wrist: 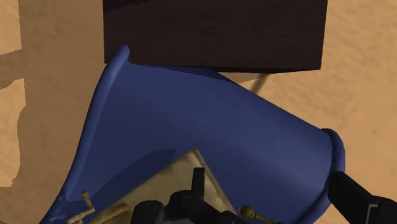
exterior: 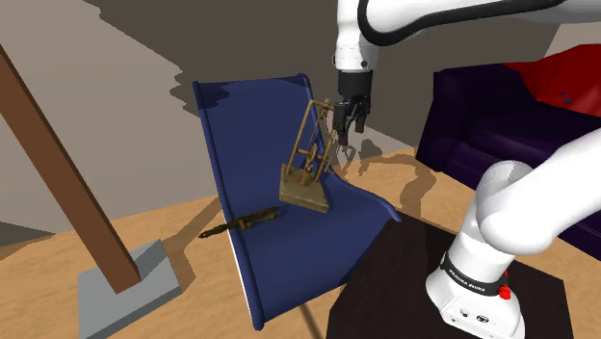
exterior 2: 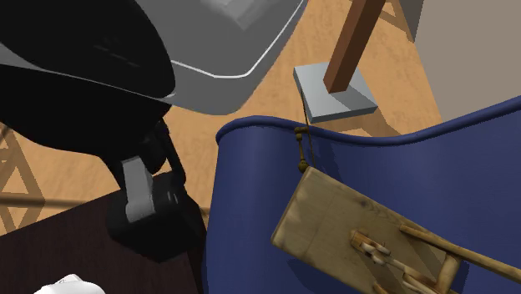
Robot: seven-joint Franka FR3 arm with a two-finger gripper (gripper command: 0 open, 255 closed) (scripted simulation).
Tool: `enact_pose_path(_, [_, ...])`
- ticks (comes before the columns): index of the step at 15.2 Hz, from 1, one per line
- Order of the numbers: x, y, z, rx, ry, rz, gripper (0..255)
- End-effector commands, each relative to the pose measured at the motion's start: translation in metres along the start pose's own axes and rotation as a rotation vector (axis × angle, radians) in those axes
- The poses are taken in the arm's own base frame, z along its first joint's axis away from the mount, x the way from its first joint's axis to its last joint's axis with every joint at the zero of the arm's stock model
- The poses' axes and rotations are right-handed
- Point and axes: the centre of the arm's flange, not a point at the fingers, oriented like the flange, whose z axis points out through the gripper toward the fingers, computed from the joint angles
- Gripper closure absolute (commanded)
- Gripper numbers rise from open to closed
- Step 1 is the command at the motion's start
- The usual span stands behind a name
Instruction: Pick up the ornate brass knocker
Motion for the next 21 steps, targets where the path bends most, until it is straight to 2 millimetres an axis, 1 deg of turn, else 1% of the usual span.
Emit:
enact_pose_path(1, [0.022, -0.008, 0.013, -0.024, 0.001, -0.051, 0])
enact_pose_path(11, [0.122, -0.061, 0.09, -0.144, -0.003, -0.297, 0])
enact_pose_path(16, [0.167, -0.093, 0.131, -0.204, -0.005, -0.419, 0])
enact_pose_path(21, [0.207, -0.127, 0.175, -0.264, -0.007, -0.542, 0])
